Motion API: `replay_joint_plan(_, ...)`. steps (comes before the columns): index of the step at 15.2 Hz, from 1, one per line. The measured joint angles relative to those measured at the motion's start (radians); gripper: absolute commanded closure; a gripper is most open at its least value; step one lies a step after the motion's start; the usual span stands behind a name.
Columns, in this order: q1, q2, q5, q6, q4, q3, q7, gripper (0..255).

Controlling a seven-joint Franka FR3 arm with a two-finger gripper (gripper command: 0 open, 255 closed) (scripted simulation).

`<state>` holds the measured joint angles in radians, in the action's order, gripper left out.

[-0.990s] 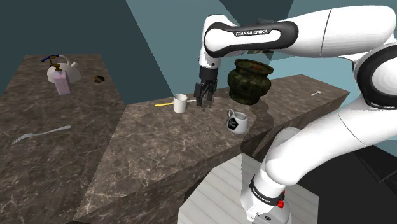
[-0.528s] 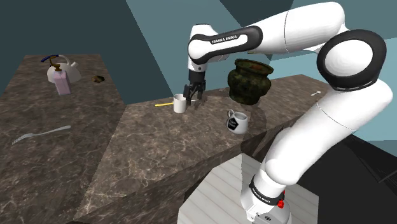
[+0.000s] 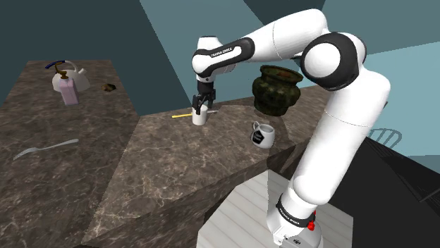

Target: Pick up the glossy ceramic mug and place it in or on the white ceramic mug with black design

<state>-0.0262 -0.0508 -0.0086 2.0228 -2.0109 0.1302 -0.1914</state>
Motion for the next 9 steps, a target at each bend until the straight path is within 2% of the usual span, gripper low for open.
replay_joint_plan(7,-0.018,-0.253,-0.004,0.032,0.250,0.011,-0.021,0)
replay_joint_plan(9,-0.025,-0.289,-0.004,0.039,0.284,0.013,-0.028,0)
